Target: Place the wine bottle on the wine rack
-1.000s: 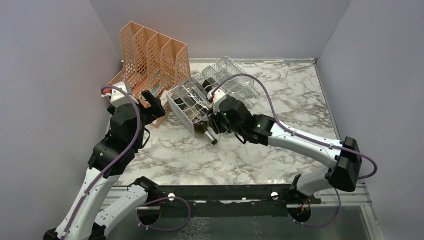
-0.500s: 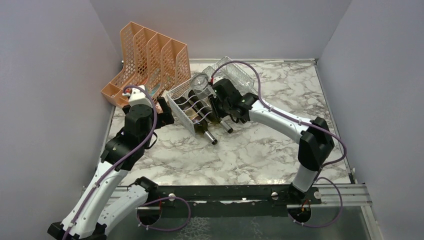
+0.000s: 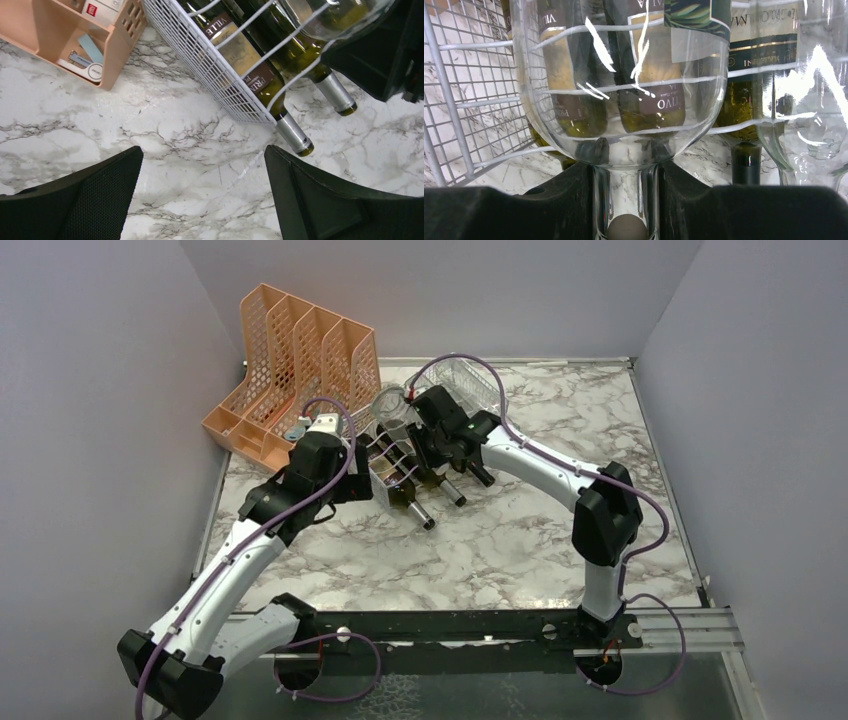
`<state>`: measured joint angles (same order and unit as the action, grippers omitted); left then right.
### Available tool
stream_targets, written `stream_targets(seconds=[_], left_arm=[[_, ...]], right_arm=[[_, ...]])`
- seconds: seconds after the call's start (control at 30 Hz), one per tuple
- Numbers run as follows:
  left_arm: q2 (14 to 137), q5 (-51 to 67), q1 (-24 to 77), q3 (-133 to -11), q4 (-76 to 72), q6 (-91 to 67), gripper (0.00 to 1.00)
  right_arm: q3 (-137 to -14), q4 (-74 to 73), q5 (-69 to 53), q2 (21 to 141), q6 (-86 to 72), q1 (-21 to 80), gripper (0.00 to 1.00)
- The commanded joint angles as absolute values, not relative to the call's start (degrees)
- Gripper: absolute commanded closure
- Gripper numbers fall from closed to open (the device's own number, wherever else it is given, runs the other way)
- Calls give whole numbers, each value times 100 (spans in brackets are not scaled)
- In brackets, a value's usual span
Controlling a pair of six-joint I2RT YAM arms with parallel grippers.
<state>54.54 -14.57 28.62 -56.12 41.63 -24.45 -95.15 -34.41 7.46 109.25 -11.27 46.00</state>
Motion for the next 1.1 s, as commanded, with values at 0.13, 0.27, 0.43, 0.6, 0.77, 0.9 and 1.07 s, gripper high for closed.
stream_targets(seconds=[0.13, 0.27, 0.43, 0.6, 0.77, 0.9, 1.07], left_arm=[[4774, -1283, 2874, -5625, 3907, -1961, 1], [4583, -1422, 2874, -5722, 3902, -1925, 1], [4528, -1098, 2875, -5910, 3894, -1663, 1], [4490, -1199, 2874, -6067, 3836, -1602, 1], [4395, -1227, 2874, -6230, 3802, -1569, 1], [4361, -1278, 2874, -6313, 3797, -1543, 1], [4354, -1222, 2874, -6474, 3804, -1486, 1]], right_arm=[[-10107, -2890, 797, 11021, -941, 4518, 56], [-10089, -2865, 878, 10987, -878, 4513, 39], [-9962, -2812, 735, 10746, -729, 4515, 26], [-9423, -2469, 858, 10157, -840, 4518, 16], [-8547, -2088, 885, 9276, -1005, 4518, 3], [-7957, -1991, 974, 8726, -1112, 4516, 1], [-7576, -2143, 976, 8373, -1066, 4510, 2]])
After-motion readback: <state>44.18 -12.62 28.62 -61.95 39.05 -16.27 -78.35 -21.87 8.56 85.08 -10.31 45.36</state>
